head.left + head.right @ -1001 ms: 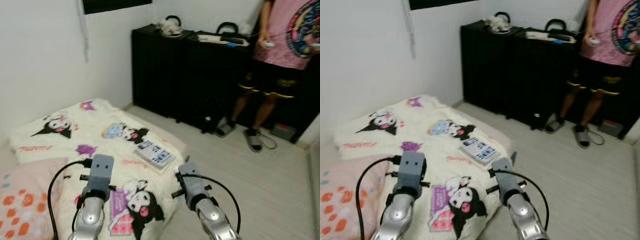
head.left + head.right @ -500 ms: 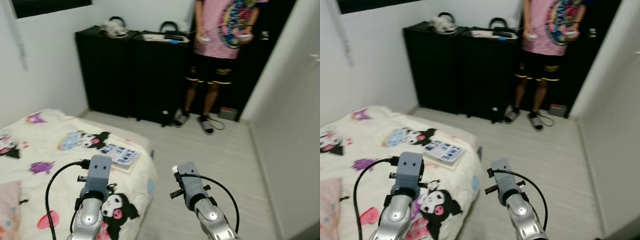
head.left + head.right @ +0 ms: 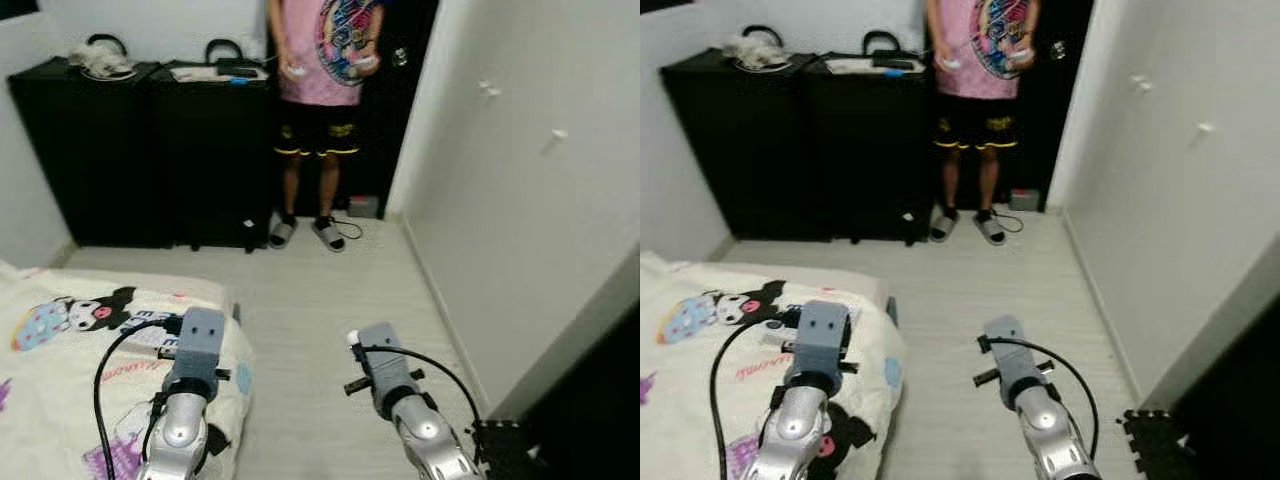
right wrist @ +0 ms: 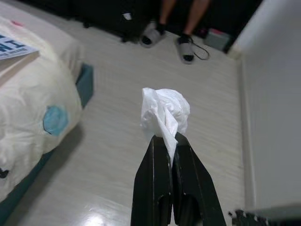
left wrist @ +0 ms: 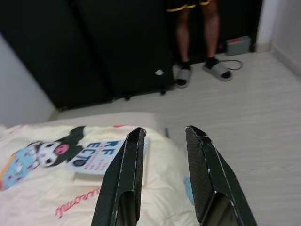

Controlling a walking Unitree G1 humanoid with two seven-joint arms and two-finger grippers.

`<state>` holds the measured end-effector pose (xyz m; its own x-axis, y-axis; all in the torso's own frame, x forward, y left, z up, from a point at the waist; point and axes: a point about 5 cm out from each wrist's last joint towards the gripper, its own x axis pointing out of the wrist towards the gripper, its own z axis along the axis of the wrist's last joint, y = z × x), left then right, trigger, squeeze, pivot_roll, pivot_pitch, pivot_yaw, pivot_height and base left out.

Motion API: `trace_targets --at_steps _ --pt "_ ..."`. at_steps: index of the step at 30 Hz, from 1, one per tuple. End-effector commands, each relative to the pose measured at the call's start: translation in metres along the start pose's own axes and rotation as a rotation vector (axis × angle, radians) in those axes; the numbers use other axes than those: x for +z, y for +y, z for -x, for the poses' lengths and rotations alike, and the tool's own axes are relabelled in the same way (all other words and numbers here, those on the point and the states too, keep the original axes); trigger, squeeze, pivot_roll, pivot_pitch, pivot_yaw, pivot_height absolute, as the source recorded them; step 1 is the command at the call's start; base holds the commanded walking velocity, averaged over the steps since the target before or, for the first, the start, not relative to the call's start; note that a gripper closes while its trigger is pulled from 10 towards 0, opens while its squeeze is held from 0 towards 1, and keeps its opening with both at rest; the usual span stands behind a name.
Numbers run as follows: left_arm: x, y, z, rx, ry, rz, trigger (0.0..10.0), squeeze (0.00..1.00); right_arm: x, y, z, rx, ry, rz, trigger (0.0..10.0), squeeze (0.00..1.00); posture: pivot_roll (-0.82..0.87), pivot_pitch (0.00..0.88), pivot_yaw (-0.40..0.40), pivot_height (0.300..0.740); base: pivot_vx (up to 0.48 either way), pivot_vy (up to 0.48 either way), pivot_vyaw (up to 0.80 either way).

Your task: Clean up the room

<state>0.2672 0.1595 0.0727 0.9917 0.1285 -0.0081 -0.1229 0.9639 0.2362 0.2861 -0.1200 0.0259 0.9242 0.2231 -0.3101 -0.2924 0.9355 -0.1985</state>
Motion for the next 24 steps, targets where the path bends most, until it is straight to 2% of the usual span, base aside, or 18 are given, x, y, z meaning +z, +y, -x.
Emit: trace_targets --at_steps 1,24 --pt "-0.0023 -0.002 0.0007 -0.021 0.013 -0.017 10.0 0.0 -0.0028 0.0027 0.0007 0.003 0.014 -0.007 10.0 0.0 0.06 0.001 -0.048 0.74 0.0 0.0 -0.8" --pt "-0.0002 -0.0004 -0.0015 -0.027 0.005 -0.009 10.0 0.0 -0.0017 0.0006 -0.0004 -0.006 0.007 0.004 10.0 0.0 0.06 0.003 -0.039 0.74 0.0 0.0 -0.8"
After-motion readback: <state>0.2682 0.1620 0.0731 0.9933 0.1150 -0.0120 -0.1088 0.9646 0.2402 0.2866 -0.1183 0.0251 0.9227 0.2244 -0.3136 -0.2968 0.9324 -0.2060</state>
